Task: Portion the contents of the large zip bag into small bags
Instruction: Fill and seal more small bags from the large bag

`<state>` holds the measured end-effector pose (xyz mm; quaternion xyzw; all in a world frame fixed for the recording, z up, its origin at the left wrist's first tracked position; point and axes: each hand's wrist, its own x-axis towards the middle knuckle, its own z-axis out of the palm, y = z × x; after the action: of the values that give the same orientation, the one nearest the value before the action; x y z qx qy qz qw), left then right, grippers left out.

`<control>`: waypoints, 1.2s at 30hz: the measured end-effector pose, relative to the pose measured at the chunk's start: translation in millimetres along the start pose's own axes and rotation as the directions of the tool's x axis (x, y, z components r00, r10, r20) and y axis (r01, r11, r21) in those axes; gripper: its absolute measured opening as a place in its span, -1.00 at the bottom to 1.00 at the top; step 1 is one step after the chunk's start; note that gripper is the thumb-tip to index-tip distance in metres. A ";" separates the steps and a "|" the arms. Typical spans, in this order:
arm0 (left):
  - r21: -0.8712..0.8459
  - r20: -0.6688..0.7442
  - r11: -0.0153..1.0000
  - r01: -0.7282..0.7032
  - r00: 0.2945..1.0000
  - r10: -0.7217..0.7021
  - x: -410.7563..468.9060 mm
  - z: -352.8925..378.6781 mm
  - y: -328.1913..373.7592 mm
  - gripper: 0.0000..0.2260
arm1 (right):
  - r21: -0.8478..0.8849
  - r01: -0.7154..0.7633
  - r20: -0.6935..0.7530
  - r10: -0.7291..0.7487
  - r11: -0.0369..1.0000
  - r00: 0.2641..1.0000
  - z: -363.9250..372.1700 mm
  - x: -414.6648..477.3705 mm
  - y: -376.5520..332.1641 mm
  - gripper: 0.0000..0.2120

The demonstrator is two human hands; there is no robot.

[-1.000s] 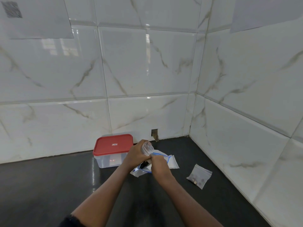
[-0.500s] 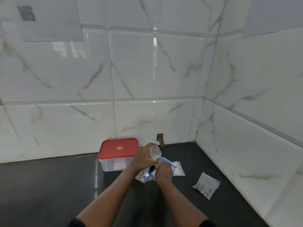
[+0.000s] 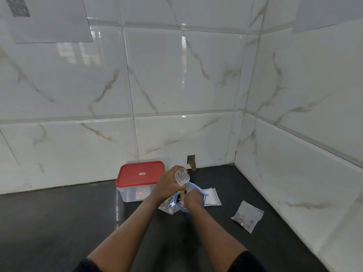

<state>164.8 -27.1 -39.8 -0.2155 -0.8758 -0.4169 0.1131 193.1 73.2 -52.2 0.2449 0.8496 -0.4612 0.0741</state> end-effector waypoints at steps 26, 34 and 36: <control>0.024 -0.021 0.999 0.035 0.999 -0.035 -3.3 10.9 -0.1 -0.57 | 0.260 -0.035 -0.078 0.057 0.965 0.995 -4.6 -9.2 -3.5 -0.71; -0.054 -0.103 0.988 0.142 0.984 -0.147 -9.1 13.8 6.3 -0.61 | 0.303 -0.015 -0.059 0.034 0.953 0.998 -36.5 -10.7 8.7 -0.65; -0.069 -0.103 0.983 0.169 0.979 -0.175 -10.9 13.9 6.2 -0.62 | 0.324 0.003 -0.022 0.005 0.946 1.000 -54.9 -14.0 11.1 -0.66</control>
<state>177.0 -15.8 -48.3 -0.1191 -0.8709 -0.4621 0.1174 216.1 118.4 -24.7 0.2593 0.7630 -0.5917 0.0235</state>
